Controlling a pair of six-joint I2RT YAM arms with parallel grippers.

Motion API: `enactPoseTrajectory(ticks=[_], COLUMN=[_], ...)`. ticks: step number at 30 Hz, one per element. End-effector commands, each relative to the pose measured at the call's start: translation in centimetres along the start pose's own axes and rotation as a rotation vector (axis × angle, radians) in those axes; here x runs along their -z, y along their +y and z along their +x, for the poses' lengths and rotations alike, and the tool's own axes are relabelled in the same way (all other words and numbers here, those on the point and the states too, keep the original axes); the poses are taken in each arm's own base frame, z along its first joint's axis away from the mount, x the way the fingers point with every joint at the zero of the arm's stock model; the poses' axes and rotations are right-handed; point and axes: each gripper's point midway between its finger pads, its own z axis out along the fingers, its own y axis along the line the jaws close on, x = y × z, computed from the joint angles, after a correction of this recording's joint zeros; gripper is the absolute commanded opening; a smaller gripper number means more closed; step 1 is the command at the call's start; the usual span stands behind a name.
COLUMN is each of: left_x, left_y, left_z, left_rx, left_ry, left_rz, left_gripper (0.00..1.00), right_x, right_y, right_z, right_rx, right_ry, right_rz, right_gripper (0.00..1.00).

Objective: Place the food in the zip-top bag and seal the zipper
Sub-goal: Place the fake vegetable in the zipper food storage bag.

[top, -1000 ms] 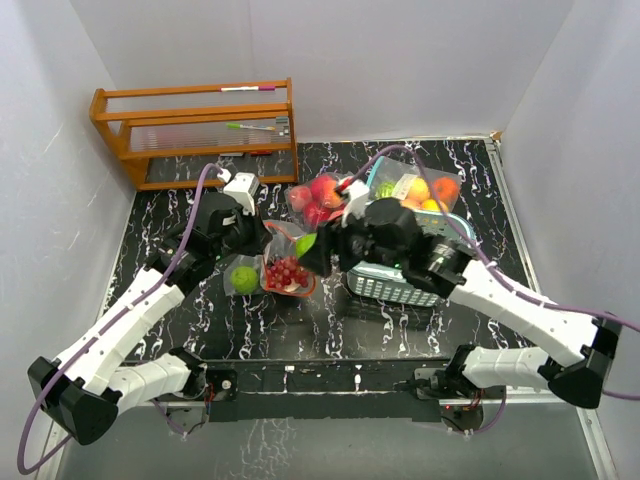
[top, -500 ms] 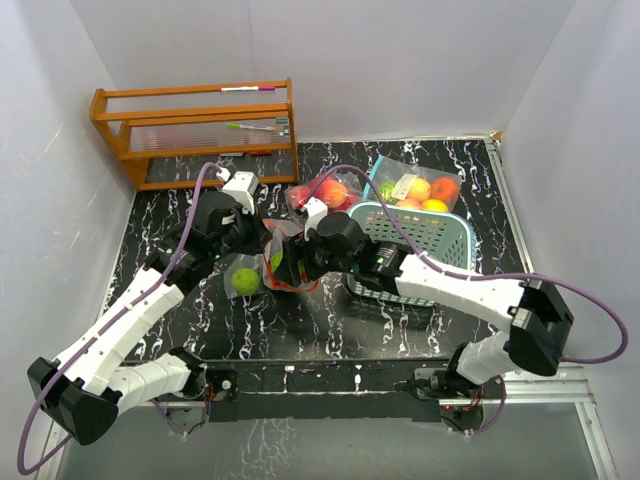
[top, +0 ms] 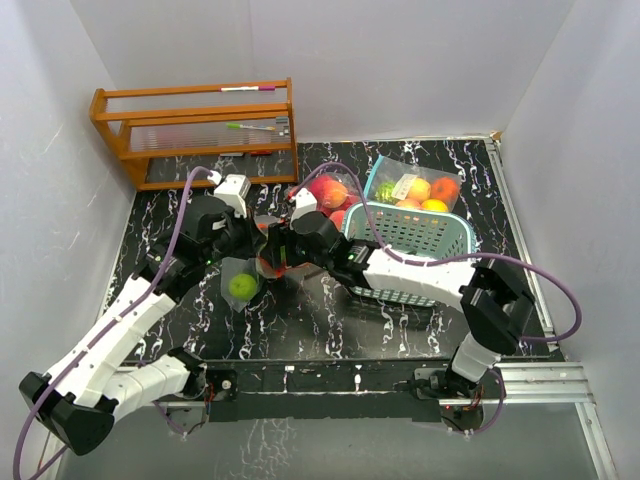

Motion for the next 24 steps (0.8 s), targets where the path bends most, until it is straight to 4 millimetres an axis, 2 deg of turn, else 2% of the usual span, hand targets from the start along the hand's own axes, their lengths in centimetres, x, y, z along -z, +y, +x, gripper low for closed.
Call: enactPoseTrajectory(ticks=[1,2,5,6,7,15,24], left_x=[1.8,1.8,1.8,1.7,1.6,0.7,1.7], left_y=[-1.3,-1.2,-1.0,-0.9,-0.8,-0.6,-0.6], left_z=[-2.1,-2.0,-1.9,-1.8,-1.8,-1.6,-3.2], left_rx=[0.01,0.009,0.01,0.009,0.009,0.016,0.002], left_ry=[-0.071,-0.068,-0.067,-0.068,-0.069,-0.067,-0.096], left_rz=[0.051,0.049,0.042,0.038,0.032,0.019,0.001], left_gripper=[0.0,0.0,0.0,0.0,0.0,0.0,0.0], right_x=[-0.1,0.0,0.9,1.4,1.9,4.8,9.3], right_y=[2.3,2.4,3.0,3.3,3.6,6.7,4.7], right_z=[-5.9,-6.2,-6.9,-7.0,-7.2,-6.9,-8.7], right_rx=[-0.044,-0.048,-0.048,-0.048,-0.048,-0.02,-0.031], right_ry=[-0.199,-0.207,-0.216,-0.213,-0.21,-0.143,-0.236], right_rz=[-0.037,-0.041,-0.065,-0.078,-0.095,-0.259,-0.188], right_gripper=[0.68,0.76,0.8,0.91,0.97,0.98,0.98])
